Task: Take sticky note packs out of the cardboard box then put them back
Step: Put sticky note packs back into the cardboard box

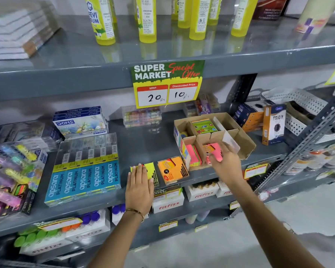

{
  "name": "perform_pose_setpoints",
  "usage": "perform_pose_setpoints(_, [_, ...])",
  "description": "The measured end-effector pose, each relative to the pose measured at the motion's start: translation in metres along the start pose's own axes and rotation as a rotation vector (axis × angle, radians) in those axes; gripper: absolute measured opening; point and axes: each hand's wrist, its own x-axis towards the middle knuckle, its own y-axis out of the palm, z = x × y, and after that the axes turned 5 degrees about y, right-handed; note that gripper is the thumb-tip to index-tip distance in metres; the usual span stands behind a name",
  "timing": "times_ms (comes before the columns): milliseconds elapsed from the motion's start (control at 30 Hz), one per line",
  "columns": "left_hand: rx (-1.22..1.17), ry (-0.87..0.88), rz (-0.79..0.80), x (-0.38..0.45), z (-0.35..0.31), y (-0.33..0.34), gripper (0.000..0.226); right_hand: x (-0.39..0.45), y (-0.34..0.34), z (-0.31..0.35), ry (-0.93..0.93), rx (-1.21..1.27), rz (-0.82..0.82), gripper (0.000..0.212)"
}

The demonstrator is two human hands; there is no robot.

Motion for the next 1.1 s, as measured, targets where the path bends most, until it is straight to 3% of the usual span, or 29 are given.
perform_pose_setpoints(67, [-0.010, 0.003, -0.006, 0.001, 0.000, 0.001, 0.074, -0.026, 0.008, 0.026, -0.039, 0.077, -0.068, 0.037])
perform_pose_setpoints(133, [-0.014, 0.009, -0.021, 0.000, 0.002, 0.003, 0.068, -0.053, 0.031, 0.046, -0.074, 0.077, 0.064, 0.038])
perform_pose_setpoints(233, [-0.013, 0.016, -0.032, 0.000, 0.002, 0.004, 0.066, -0.073, 0.071, 0.062, -0.067, -0.090, 0.237, 0.056])
perform_pose_setpoints(367, [-0.001, 0.005, -0.005, 0.000, -0.002, -0.003, 0.073, -0.070, 0.095, 0.061, -0.006, -0.268, 0.252, 0.074])
perform_pose_setpoints(567, [0.010, 0.007, 0.000, -0.001, -0.002, -0.006, 0.076, -0.071, 0.105, 0.060, -0.022, -0.296, 0.222, 0.058])
perform_pose_setpoints(867, [-0.004, 0.008, -0.010, -0.002, -0.001, -0.006, 0.076, -0.069, 0.101, 0.059, -0.030, -0.236, 0.175, 0.053])
perform_pose_setpoints(1100, [-0.023, 0.016, -0.024, -0.001, 0.000, -0.003, 0.077, -0.071, 0.090, 0.053, -0.153, -0.094, 0.041, 0.029])
